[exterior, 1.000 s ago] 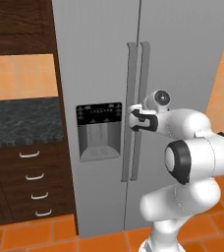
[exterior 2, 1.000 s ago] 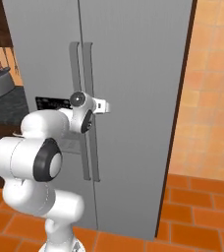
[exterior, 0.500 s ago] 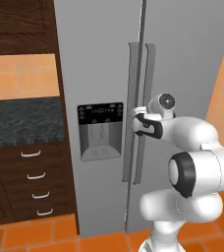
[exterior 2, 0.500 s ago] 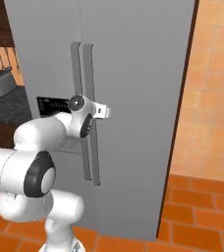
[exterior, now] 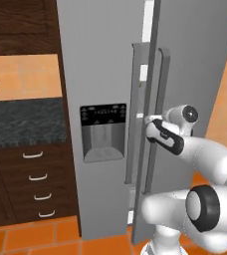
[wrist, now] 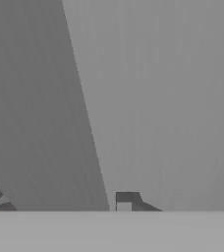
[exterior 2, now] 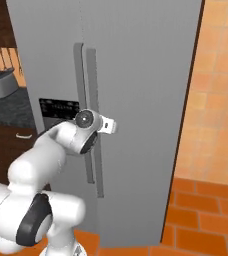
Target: Take the strawberry from the fridge and place it on top of the pancake, located on the dining counter.
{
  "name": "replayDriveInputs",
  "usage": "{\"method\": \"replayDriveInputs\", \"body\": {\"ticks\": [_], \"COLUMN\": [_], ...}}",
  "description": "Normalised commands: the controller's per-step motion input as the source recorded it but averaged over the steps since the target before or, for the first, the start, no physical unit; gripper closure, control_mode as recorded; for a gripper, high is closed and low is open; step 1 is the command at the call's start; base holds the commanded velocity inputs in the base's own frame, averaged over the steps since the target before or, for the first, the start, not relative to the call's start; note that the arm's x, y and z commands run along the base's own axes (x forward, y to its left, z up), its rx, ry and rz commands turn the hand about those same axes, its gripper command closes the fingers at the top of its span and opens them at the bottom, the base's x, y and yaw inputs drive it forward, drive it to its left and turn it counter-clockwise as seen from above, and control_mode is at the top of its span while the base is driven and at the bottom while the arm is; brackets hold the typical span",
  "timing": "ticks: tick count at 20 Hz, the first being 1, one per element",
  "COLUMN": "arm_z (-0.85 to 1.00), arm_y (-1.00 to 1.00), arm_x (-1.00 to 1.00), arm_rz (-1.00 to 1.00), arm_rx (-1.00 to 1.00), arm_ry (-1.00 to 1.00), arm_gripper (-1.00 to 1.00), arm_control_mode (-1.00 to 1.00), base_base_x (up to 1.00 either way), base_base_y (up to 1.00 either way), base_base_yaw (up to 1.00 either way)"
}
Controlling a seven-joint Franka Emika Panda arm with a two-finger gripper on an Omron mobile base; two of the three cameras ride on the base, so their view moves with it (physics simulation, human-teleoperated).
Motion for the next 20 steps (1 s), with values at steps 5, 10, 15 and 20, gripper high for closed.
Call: {"method": "replayDriveInputs", "body": {"ticks": [5,10,15,20], "arm_z": [0.0,0.0,0.0,0.0], "arm_y": [-1.0,-1.0,-1.0,-1.0], "arm_x": [-0.41,-0.43,-0.5,-0.55], "arm_rz": [0.0,0.0,0.0,0.0], "arm_rx": [0.16,0.15,0.1,0.1], "arm_ry": [0.0,0.0,0.0,0.0], "arm_gripper": [1.0,1.0,1.0,1.0], "arm_control_mode": [-1.0,-1.0,-1.0,-1.0], "base_base_x": [0.0,0.0,0.0,0.0], "base_base_y": [0.0,0.0,0.0,0.0], "base_base_yaw": [0.0,0.0,0.0,0.0]}}
